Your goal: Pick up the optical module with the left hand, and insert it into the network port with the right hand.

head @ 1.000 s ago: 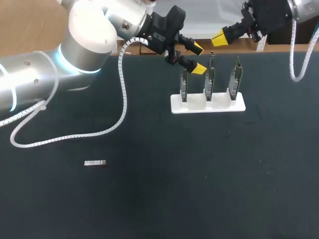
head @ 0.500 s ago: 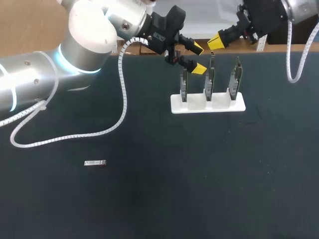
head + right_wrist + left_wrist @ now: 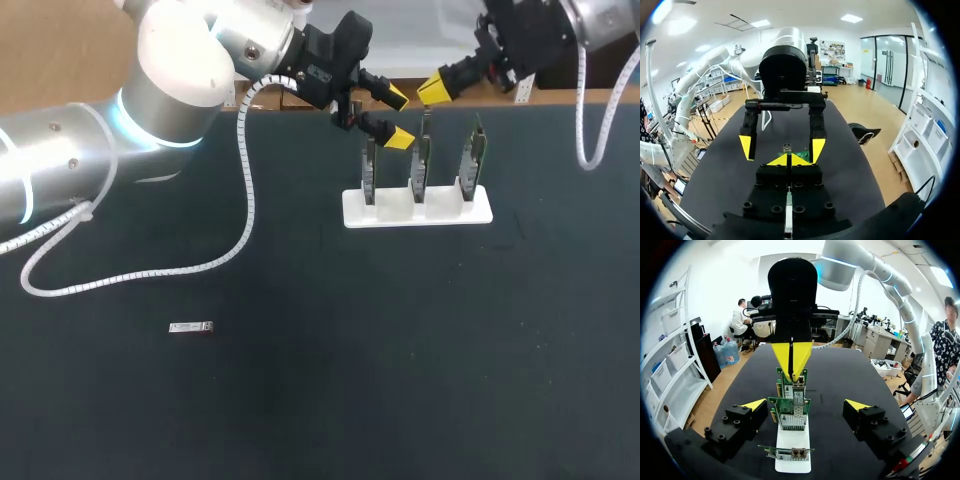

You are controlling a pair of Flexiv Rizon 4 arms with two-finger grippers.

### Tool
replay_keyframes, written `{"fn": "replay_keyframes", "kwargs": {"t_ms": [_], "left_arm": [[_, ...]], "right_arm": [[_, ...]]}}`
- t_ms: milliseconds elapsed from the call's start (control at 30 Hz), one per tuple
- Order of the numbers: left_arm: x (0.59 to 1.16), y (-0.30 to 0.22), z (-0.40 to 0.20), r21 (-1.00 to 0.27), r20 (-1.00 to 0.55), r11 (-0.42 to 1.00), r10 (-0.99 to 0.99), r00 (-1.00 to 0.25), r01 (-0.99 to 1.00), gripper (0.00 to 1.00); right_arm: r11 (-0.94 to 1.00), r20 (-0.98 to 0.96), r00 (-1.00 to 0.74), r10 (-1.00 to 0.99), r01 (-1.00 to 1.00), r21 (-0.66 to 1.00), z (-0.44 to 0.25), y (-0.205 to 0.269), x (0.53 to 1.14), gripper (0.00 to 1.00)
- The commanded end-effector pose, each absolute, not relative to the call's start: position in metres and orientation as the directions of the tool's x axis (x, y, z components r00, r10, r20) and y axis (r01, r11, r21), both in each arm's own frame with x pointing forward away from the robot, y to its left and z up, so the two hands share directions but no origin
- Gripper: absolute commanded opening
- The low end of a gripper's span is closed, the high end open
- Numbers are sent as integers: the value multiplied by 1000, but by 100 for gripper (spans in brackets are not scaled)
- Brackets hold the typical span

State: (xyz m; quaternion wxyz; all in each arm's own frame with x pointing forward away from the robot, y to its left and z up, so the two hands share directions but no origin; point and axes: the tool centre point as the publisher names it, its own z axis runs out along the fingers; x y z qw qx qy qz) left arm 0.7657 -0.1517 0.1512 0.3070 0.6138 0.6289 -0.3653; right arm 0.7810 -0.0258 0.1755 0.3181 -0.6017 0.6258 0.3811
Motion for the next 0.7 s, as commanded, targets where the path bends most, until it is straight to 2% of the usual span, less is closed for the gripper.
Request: {"fn": "replay_keyframes", "kwargs": {"t_ms": [33, 700], "left_arm": [[765, -151, 151, -80, -835, -18, 548, -57, 997, 100], [765, -151, 151, -80, -835, -18, 548, -57, 997, 100]], "right_arm": [[-9, -853, -82, -515, -995, 102, 171, -26, 781, 0], [8, -830, -132, -541, -988, 152, 151, -30, 778, 0]]}}
